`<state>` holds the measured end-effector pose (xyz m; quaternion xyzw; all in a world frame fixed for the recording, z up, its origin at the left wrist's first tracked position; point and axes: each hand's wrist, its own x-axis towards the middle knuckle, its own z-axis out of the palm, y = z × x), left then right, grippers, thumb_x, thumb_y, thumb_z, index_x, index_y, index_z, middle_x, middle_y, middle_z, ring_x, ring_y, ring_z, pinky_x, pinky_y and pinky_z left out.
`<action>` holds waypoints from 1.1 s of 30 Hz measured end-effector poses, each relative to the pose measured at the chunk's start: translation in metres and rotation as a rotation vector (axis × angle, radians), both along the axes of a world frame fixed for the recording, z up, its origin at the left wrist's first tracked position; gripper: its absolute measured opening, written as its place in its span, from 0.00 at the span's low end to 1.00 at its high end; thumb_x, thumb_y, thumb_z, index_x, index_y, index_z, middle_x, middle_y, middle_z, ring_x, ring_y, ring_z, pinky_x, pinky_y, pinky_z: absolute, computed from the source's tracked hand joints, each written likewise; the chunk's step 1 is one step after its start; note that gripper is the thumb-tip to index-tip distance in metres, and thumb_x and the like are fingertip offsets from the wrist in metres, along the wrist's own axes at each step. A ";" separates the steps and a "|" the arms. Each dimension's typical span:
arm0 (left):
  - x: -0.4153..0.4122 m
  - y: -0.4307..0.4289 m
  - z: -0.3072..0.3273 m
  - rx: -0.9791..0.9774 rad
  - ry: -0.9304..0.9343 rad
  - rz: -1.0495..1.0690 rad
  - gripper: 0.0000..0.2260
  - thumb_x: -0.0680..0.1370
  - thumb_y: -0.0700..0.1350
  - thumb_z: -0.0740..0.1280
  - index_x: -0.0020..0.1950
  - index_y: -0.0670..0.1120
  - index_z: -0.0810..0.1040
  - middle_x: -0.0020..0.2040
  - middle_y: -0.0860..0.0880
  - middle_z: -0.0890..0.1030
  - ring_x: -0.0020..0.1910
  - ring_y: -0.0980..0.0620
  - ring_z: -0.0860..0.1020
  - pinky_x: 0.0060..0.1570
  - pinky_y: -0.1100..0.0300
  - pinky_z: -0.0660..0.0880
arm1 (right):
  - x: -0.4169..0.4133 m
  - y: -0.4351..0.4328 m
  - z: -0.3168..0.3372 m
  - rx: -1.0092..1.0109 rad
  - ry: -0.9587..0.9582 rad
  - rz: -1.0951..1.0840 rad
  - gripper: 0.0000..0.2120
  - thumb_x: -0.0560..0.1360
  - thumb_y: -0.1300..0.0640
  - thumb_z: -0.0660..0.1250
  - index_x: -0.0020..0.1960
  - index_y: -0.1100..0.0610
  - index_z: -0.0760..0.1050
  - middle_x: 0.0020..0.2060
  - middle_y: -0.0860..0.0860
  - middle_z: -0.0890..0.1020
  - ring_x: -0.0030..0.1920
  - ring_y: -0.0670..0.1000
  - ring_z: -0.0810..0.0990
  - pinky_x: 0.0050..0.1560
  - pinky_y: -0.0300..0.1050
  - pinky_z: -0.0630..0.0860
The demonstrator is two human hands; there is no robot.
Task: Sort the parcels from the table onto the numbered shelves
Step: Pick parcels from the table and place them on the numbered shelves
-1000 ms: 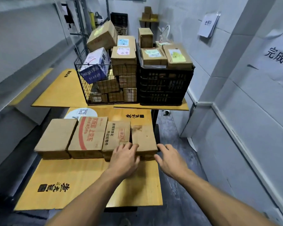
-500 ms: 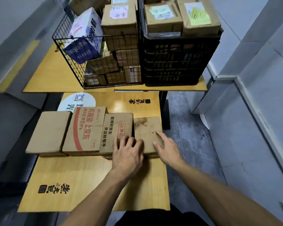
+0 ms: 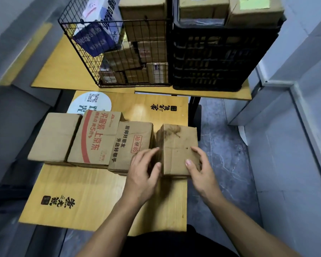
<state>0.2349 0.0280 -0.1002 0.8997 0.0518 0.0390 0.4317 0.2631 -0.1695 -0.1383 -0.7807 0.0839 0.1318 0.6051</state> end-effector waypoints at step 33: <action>-0.004 0.003 0.012 -0.420 0.016 0.178 0.27 0.73 0.61 0.69 0.71 0.63 0.68 0.70 0.55 0.70 0.70 0.54 0.70 0.68 0.44 0.69 | 0.004 0.006 0.045 0.483 -0.003 -0.026 0.20 0.81 0.60 0.64 0.69 0.42 0.68 0.55 0.54 0.85 0.55 0.53 0.84 0.56 0.62 0.78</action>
